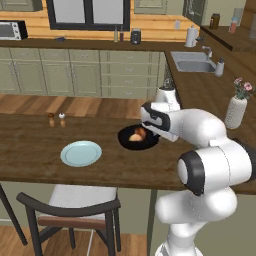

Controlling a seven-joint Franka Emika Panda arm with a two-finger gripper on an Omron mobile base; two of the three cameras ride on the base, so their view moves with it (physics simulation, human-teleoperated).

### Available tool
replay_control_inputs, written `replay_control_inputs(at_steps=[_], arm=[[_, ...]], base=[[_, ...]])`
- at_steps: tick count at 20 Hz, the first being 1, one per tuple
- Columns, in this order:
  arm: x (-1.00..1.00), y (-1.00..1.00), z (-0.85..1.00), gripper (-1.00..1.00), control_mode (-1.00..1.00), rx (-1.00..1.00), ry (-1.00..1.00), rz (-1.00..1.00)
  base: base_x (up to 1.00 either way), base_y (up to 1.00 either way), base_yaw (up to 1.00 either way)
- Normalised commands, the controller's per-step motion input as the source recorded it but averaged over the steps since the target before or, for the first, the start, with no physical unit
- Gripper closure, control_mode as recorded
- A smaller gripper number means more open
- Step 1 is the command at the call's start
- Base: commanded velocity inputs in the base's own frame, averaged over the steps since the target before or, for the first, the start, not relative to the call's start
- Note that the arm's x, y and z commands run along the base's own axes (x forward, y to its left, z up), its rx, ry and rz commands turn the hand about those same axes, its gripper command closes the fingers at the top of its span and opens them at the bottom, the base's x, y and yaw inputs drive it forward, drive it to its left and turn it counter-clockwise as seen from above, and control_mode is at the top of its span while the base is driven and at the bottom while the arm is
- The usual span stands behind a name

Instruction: Pick the chicken drumstick and squash from their plates and place them in the bowl. Then put the bowl in the fridge.

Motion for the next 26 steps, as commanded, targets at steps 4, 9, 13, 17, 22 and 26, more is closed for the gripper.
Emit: replay_control_inputs(at_steps=[4, 9, 13, 17, 22, 26], arm=[[-0.25, 0.1, 0.21, 1.0, -1.0, 0.03, 0.11, 0.0], [-0.35, 0.0, 0.29, 1.0, -1.0, 0.24, 0.01, 0.04], [-0.47, 0.05, 0.59, 1.0, -1.0, 0.13, -0.1, 0.02], [-0.54, 0.02, 0.57, 1.0, -1.0, 0.0, -0.09, -0.08], [-0.66, 0.0, 0.56, 1.0, -1.0, -0.04, -0.09, -0.07], [-0.78, 0.0, 0.4, 1.0, -1.0, -0.05, -0.02, -0.04]], base=[[0.0, 0.0, 0.0], [0.0, 0.0, 0.0], [0.0, 0.0, 0.0], [0.0, 0.0, 0.0], [0.0, 0.0, 0.0], [0.0, 0.0, 0.0]])
